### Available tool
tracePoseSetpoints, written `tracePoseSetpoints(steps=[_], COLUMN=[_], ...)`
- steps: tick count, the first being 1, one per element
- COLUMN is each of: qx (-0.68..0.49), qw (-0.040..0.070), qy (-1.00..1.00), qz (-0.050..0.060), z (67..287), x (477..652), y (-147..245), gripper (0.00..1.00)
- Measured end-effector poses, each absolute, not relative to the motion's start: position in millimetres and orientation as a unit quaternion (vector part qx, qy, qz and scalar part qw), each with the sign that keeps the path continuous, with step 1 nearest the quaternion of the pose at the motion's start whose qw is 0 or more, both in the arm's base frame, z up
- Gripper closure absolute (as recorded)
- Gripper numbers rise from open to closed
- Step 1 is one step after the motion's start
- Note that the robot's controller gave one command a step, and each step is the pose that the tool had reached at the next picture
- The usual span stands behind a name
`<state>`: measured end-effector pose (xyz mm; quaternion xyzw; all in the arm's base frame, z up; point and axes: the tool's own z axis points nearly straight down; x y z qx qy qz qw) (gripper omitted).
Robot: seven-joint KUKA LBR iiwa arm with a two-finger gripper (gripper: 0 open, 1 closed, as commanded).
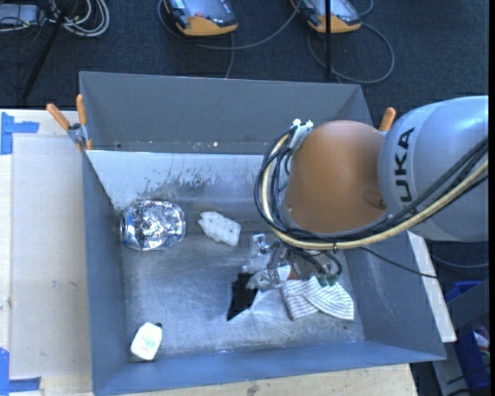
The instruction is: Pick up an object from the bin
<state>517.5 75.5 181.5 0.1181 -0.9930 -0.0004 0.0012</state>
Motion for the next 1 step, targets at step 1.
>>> tracePoseSetpoints(steps=[1], qx=[0.133], qw=[-0.004], qy=[-0.991], qz=[0.000], z=[214.1], x=[526.8], y=[54.5], gripper=[1.00])
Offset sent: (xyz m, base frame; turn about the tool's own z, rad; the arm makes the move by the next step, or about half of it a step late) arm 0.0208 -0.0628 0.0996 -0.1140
